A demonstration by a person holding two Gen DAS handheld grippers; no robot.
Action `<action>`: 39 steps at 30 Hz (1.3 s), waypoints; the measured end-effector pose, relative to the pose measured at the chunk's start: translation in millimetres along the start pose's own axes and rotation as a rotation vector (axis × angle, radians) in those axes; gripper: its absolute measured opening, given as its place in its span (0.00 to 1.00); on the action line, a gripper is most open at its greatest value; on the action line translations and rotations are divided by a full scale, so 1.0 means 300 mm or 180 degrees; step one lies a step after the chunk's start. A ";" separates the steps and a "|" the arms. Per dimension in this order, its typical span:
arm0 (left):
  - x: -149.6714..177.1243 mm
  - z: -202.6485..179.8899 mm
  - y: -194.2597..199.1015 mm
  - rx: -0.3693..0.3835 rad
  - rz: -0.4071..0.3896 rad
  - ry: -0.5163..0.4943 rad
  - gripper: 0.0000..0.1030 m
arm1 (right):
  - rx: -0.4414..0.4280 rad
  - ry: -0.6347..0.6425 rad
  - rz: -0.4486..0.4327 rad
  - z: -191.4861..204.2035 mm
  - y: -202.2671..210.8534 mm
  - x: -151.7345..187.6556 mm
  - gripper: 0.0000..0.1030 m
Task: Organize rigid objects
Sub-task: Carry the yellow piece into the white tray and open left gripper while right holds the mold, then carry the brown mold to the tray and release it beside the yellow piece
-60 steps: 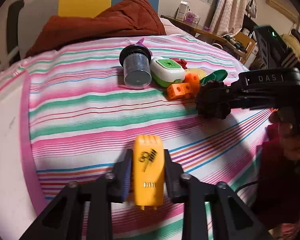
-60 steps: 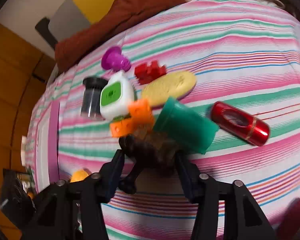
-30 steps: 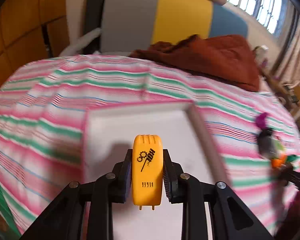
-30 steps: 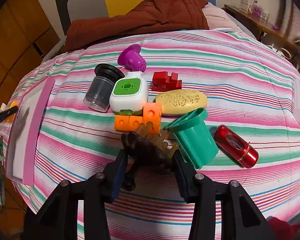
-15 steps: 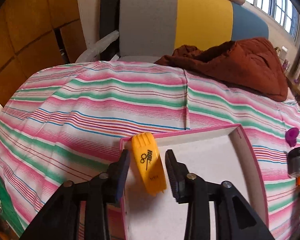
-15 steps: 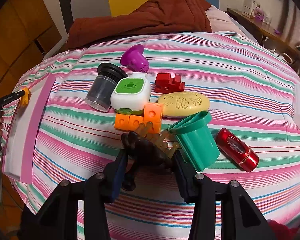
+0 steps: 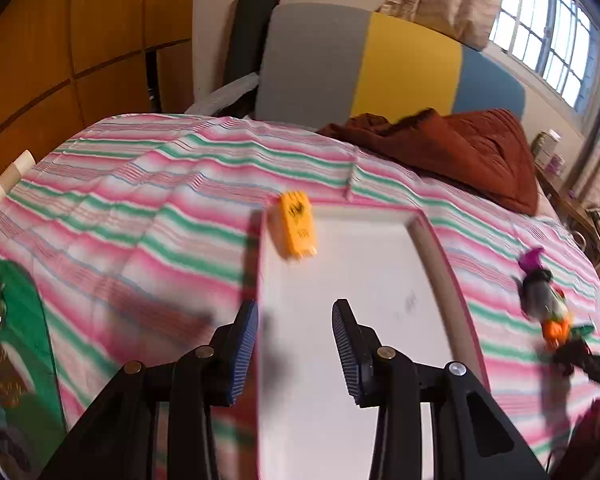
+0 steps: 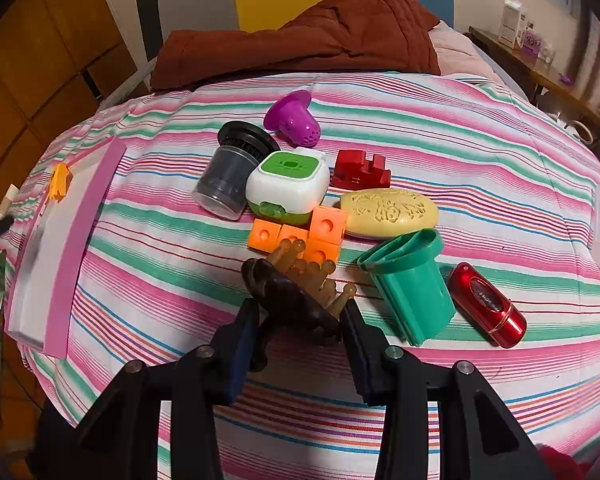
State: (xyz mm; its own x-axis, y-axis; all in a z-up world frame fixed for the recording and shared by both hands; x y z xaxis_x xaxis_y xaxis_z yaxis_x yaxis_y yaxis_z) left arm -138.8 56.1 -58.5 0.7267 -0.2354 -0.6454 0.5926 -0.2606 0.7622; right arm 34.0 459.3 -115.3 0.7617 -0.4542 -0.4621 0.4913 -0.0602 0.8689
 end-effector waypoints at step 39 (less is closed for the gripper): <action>0.242 0.072 0.209 -0.0211 -0.0061 0.0195 0.37 | -0.1080 0.0766 -0.0169 0.798 0.056 -0.023 0.41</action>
State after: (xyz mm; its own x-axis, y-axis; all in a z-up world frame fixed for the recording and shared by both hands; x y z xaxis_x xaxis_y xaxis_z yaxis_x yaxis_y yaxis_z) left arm -56.2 2.5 -58.6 0.7337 -0.1727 -0.6572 0.6268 -0.2014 0.7527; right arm -64.1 248.8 -54.9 0.7887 -0.2354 -0.5680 0.6133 0.2364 0.7537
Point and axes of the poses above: each gripper's, at about its wrist camera, not at the fingertips, and y roughly against the way its jaws point, z to its left, x to its underside, the point moved 3 cm from there along -y, roughly the way its jaws point, and after that the axes turned 6 degrees about -y, right-handed, at the moved point
